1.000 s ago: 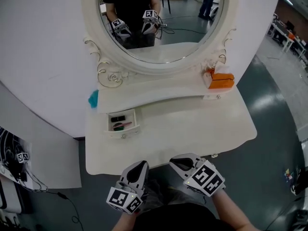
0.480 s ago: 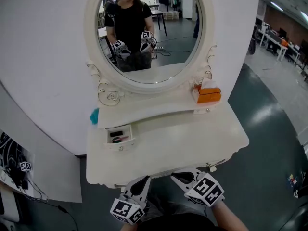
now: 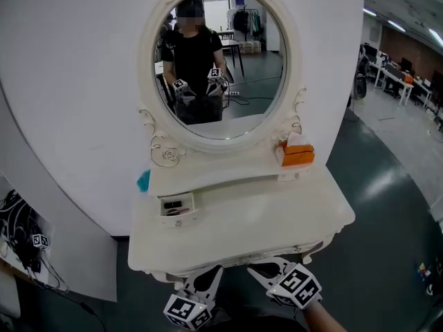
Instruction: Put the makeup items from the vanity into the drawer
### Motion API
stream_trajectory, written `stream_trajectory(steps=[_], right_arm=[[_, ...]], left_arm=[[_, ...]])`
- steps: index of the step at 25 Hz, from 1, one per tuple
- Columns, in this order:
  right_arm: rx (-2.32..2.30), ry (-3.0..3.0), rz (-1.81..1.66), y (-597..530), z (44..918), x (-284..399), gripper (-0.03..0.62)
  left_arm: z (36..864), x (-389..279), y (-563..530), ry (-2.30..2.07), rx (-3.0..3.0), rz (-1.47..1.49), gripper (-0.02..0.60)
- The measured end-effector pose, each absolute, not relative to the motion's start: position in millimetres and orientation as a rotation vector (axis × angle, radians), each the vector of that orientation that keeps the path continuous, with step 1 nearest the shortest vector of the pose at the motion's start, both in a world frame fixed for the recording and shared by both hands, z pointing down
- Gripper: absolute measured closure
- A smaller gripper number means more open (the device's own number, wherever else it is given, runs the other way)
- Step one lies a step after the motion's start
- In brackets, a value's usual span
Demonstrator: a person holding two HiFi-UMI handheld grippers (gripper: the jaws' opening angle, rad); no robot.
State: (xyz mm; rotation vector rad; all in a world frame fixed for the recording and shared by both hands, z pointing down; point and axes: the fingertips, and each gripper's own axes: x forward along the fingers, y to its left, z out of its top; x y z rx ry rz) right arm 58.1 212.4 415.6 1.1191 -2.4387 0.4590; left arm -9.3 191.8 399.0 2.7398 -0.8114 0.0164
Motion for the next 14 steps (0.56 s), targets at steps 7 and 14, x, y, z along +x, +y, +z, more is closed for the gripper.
stream_trajectory(steps=[7, 14], right_arm=[[1.082, -2.463, 0.448, 219, 415, 46, 0.572], [1.056, -2.48, 0.462, 223, 418, 40, 0.572]], left_arm=[[398, -15, 199, -0.839, 2.739, 0.006, 0.566], [398, -19, 201, -0.856, 2.739, 0.007, 0.566]])
